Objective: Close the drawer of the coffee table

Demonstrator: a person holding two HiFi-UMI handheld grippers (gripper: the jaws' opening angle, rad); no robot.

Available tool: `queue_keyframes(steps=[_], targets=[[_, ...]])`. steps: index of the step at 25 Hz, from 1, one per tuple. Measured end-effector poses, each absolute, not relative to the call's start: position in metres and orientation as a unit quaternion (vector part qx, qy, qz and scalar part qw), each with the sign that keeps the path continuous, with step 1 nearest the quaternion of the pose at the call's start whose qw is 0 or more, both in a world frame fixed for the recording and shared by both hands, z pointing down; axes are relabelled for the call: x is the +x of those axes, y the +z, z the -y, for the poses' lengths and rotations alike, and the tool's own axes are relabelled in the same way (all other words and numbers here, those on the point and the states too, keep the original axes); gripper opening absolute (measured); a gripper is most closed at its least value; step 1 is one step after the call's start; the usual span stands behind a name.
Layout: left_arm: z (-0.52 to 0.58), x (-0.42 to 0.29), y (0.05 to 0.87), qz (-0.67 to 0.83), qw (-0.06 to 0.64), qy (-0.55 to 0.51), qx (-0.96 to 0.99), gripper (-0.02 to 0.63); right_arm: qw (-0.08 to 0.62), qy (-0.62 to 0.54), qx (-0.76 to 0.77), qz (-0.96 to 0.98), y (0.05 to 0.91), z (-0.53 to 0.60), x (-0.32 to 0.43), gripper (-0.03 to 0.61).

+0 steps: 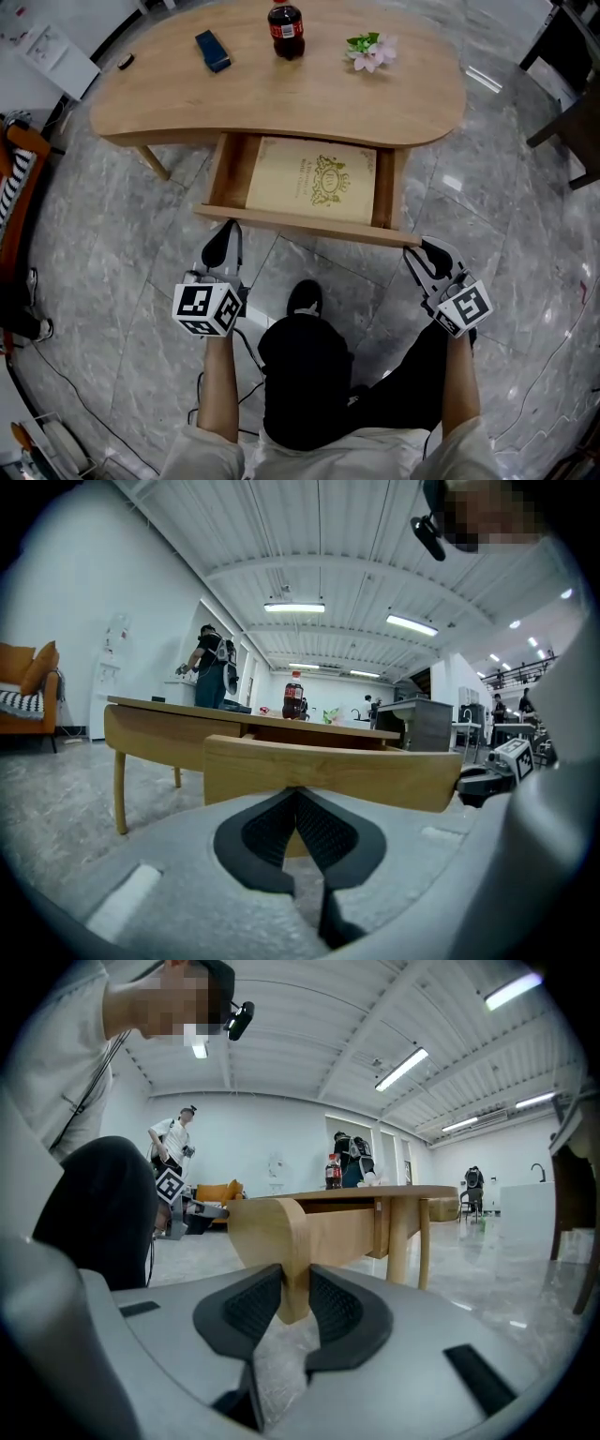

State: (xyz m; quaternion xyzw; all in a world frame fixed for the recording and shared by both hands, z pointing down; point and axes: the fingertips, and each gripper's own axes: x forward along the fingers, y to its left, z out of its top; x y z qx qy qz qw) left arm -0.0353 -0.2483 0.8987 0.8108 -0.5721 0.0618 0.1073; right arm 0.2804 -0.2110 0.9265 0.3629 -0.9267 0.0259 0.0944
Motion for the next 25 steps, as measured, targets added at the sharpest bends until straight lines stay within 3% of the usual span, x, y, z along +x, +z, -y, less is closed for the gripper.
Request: queue_keyframes(steps=[25], targets=[[0.318, -0.027, 0.892, 0.555, 0.106, 0.047, 0.824, 0.009, 0.078, 0.029, 0.391, 0.917, 0.921, 0.280, 0.288, 0.106]])
